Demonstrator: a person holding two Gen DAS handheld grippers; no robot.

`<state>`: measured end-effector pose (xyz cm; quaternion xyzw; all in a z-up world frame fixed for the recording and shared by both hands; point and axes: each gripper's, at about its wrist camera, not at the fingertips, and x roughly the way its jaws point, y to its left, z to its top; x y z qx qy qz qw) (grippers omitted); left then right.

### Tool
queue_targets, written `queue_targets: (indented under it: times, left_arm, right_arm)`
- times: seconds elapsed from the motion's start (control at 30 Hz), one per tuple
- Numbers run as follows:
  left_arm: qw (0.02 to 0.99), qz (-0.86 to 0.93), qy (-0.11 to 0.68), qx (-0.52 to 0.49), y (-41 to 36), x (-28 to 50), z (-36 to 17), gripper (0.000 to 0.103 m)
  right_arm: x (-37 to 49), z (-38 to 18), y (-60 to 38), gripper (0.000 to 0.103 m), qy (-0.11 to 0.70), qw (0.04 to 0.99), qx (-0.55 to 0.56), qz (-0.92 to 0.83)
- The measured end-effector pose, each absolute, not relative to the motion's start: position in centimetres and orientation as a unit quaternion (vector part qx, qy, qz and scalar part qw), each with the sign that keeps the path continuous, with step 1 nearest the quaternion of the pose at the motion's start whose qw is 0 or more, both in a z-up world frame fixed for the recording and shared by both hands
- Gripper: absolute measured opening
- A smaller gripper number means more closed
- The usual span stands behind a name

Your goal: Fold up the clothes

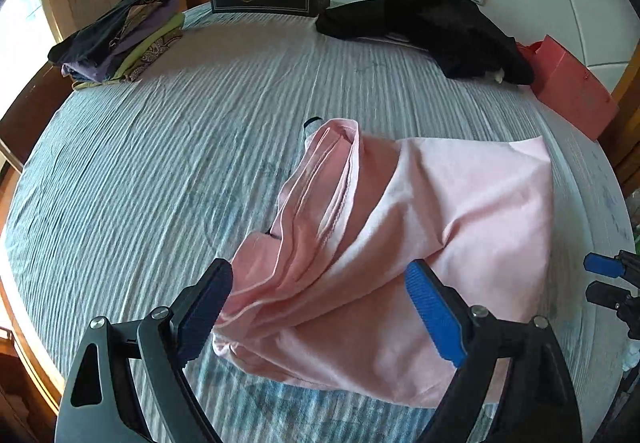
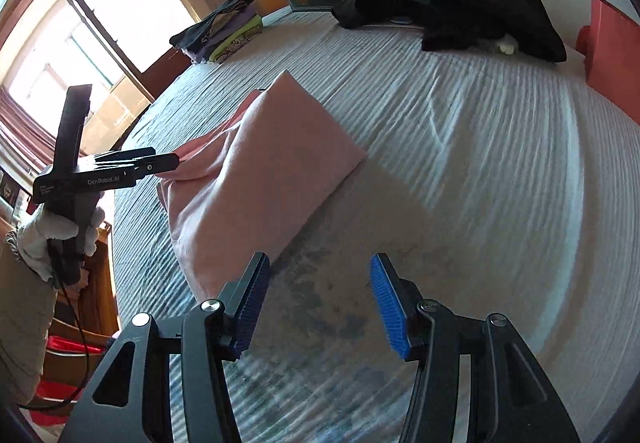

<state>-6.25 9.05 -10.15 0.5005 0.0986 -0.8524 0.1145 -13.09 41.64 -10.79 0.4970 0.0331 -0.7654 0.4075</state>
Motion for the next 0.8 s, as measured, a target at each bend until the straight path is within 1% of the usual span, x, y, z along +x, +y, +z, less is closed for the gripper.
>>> queue_targets:
  times: [0.03,0.13,0.17,0.3,0.4,0.57,0.6,0.63,0.67,0.7,0.8]
  left_arm:
    - [0.098,-0.854,0.095,0.501,8.4,-7.1,-10.2,0.089]
    - [0.058,-0.855,0.088,0.508,6.7,-9.6,-10.5,0.089]
    - [0.047,-0.854,0.086,0.512,6.2,-10.4,-10.7,0.089]
    - [0.01,-0.842,0.078,0.533,5.1,-13.6,-12.0,0.089]
    - [-0.018,-0.837,0.085,0.541,5.4,-14.6,-13.0,0.089]
    - [-0.01,-0.833,0.053,0.551,6.1,-15.7,-14.6,0.088]
    - [-0.003,-0.832,0.048,0.552,6.0,-15.9,-15.1,0.081]
    - [0.003,-0.832,0.044,0.554,5.8,-16.1,-15.4,0.069]
    - [0.01,-0.83,0.044,0.556,5.5,-16.3,-15.7,0.036]
    - [0.013,-0.828,0.052,0.558,5.1,-16.3,-15.9,0.029]
    - [0.018,-0.831,0.037,0.555,5.0,-16.4,-15.6,0.028]
  right_arm:
    - [-12.8,-11.0,41.2,0.052,0.016,0.391,0.503,-0.77]
    - [-11.8,-11.5,39.8,0.041,-0.025,0.342,0.52,-0.782]
    - [-11.5,-11.6,39.3,0.039,-0.033,0.327,0.524,-0.786]
    - [-11.4,-10.6,38.6,0.038,-0.06,0.277,0.517,-0.808]
    - [-12.6,-10.0,38.5,0.038,-0.051,0.257,0.518,-0.815]
    - [-14.3,-10.5,38.5,0.038,-0.061,0.249,0.529,-0.809]
    - [-14.5,-10.7,38.3,0.038,-0.062,0.251,0.53,-0.807]
    - [-14.6,-10.9,37.9,0.038,-0.061,0.253,0.53,-0.807]
    - [-14.9,-11.1,37.5,0.038,-0.057,0.255,0.529,-0.807]
    - [-15.1,-11.1,37.1,0.038,-0.052,0.255,0.525,-0.81]
    - [-16.4,-10.8,36.7,0.038,-0.045,0.265,0.514,-0.815]
